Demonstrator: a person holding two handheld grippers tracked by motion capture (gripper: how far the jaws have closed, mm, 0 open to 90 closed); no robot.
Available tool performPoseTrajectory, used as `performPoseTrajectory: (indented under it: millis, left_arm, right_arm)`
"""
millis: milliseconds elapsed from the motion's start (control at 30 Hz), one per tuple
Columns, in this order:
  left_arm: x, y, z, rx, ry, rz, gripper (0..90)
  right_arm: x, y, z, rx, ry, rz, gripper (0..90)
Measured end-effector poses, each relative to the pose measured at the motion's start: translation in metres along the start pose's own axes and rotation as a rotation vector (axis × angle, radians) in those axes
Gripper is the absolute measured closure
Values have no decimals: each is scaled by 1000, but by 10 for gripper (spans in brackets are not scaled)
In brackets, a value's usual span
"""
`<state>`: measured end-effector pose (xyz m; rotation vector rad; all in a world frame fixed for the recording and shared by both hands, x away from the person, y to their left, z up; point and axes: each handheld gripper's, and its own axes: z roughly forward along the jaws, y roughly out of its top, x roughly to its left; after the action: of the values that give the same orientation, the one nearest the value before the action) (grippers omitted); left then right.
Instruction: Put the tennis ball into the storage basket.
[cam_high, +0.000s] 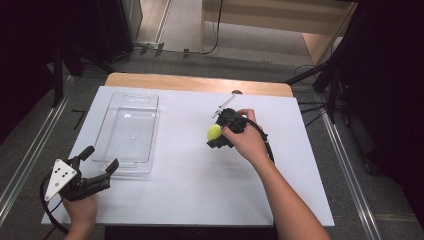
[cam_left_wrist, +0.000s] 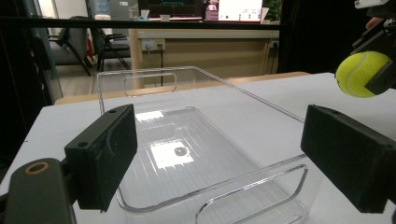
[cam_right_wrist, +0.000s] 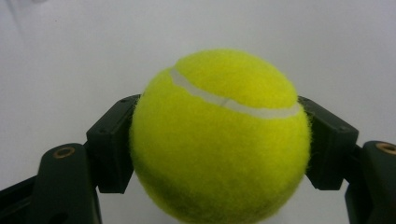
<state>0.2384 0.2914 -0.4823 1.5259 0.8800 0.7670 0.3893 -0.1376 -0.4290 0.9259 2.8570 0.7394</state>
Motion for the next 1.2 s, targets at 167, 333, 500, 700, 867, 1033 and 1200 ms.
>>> performPoseTrajectory:
  millis: [167, 333, 500, 700, 867, 1033, 1200]
  left_arm:
    - [0, 0, 0, 0, -2, 0, 113]
    - [0, 0, 0, 0, -2, 0, 113]
    - [0, 0, 0, 0, -3, 1, 113]
    - [0, 0, 0, 0, -4, 1, 113]
    - [0, 0, 0, -1, -4, -1, 113]
    - [0, 0, 0, -1, -3, 0, 113]
    - [0, 0, 0, -4, -5, -3, 113]
  right_arm:
    - [2, 6, 1, 0, 5, -14, 234]
    - [4, 12, 1, -4, 9, -17, 234]
    - [7, 18, 0, 0, 10, -34, 234]
    - [11, 25, 0, -9, 18, -41, 234]
    - [14, 31, 3, -7, 27, -43, 235]
    - [18, 37, 6, -12, 36, -62, 235]
    - [21, 45, 7, -5, 37, -80, 235]
